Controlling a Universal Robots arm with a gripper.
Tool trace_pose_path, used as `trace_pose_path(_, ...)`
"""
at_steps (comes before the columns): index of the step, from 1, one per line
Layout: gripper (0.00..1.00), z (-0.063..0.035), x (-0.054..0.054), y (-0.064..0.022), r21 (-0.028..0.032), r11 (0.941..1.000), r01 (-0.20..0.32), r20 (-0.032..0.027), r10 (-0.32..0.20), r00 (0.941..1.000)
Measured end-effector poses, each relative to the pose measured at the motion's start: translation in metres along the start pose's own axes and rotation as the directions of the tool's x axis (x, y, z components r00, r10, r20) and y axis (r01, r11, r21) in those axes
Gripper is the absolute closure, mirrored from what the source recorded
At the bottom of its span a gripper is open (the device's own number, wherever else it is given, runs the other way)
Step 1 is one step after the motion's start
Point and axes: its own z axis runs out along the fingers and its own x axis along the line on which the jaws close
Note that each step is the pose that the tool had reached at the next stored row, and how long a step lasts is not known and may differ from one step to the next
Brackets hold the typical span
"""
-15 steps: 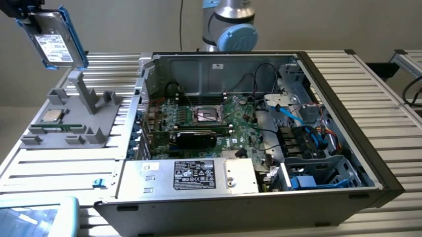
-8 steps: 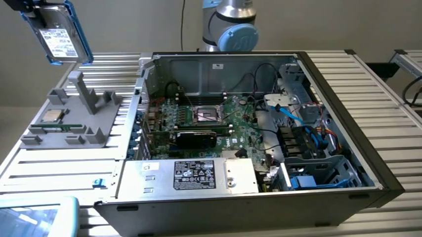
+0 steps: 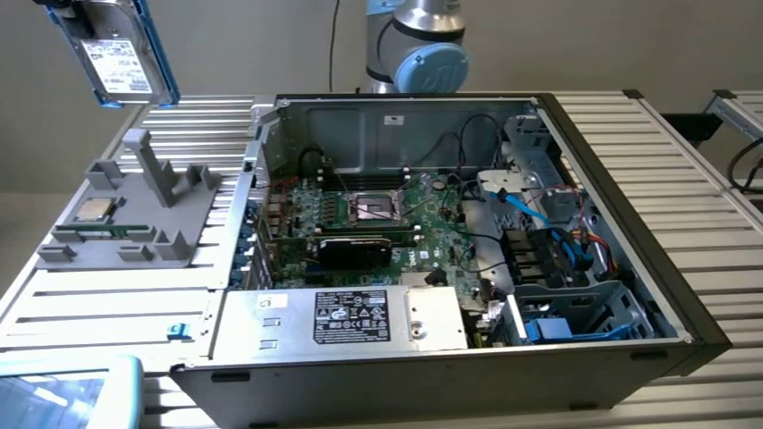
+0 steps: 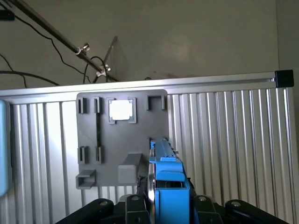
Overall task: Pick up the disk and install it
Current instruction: 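Pick up the disk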
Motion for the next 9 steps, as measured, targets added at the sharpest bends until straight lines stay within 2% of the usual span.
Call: trace_pose_path(9, 0.63, -0.0238, -0.001, -0.029, -0.0001, 1.0, 0.0, 0.0, 0.0, 1.0)
